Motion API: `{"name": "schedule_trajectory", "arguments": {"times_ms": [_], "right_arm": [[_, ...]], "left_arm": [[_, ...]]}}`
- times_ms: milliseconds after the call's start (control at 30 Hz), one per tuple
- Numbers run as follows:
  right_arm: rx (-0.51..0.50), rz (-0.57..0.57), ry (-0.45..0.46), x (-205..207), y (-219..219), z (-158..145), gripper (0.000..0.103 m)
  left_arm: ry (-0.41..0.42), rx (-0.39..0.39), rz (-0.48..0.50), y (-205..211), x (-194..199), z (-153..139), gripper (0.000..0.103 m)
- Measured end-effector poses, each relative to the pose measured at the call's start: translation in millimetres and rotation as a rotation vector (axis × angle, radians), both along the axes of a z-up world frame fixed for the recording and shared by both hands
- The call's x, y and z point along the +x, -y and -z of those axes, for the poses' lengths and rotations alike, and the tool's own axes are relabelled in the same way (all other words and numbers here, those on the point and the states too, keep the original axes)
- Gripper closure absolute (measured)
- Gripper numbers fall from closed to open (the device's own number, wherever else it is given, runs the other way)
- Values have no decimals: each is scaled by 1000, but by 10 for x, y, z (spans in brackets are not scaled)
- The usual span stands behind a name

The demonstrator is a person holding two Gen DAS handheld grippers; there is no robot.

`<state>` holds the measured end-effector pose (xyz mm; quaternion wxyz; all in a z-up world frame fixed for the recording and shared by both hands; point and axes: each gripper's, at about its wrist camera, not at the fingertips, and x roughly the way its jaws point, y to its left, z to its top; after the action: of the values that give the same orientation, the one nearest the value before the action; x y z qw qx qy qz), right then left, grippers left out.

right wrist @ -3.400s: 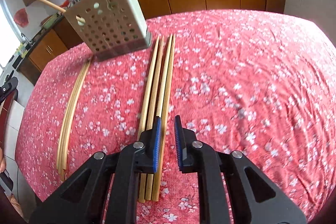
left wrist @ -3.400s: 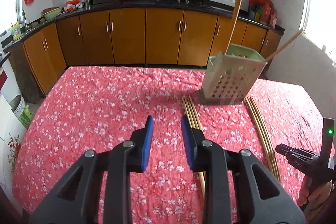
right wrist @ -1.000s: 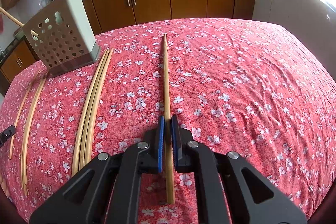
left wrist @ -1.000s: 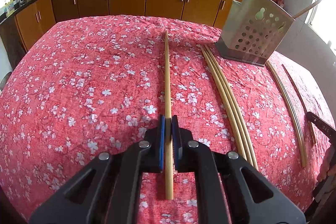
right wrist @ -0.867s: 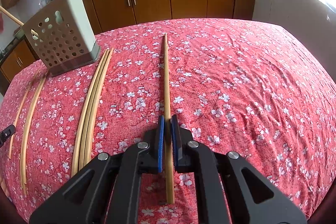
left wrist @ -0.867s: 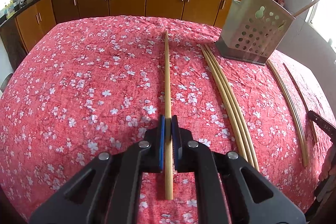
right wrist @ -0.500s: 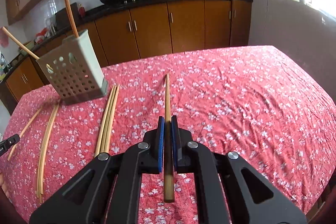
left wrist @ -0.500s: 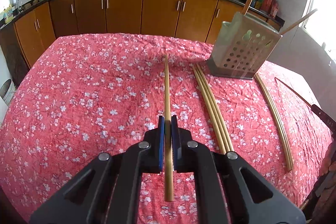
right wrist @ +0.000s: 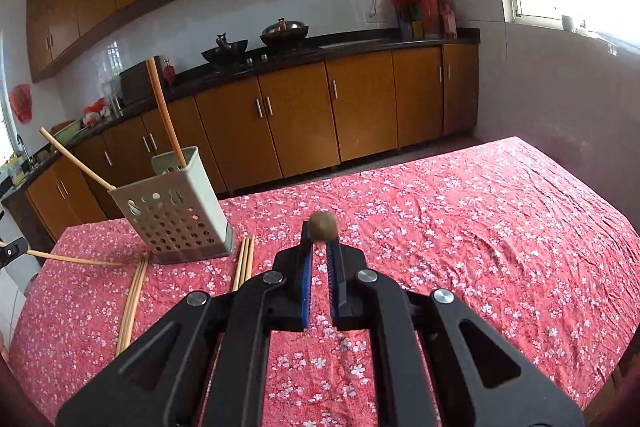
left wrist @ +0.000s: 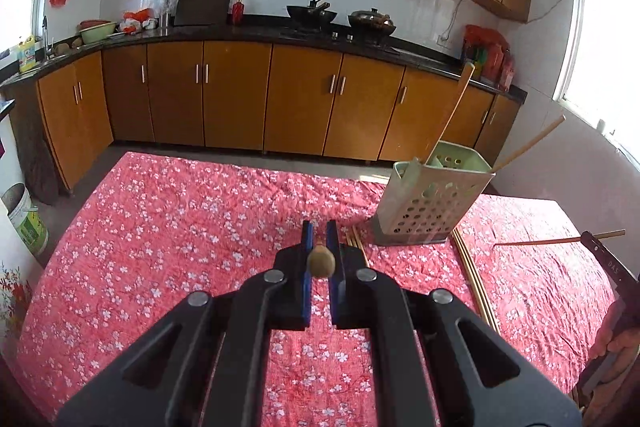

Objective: Organize utensils
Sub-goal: 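Raise both held chopsticks upright and move them above the holder, then drop both chopsticks into the holder by opening both grippers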

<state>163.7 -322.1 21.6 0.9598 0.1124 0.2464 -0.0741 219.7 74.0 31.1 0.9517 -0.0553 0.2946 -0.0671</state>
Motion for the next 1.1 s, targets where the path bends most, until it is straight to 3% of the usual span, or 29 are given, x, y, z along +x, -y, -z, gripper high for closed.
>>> {"name": "schedule_trajectory", "arguments": {"times_ms": [300,667,900,1100], "right_arm": [[31,-46,37,52,-87,-284,96],[172,-280,154,3,-386,-1036,96],[117,-298,226,148,-553,-1386,96],[54,-285,170,492,-661,-1384,96]], "left_arm": [[56,-5,28,17,31,-330,95],[167,-79,163,380,-87,-944,96],[274,-103,150,689,72,-1361,96],[351,-102,83,850,345,-1500,96]]}}
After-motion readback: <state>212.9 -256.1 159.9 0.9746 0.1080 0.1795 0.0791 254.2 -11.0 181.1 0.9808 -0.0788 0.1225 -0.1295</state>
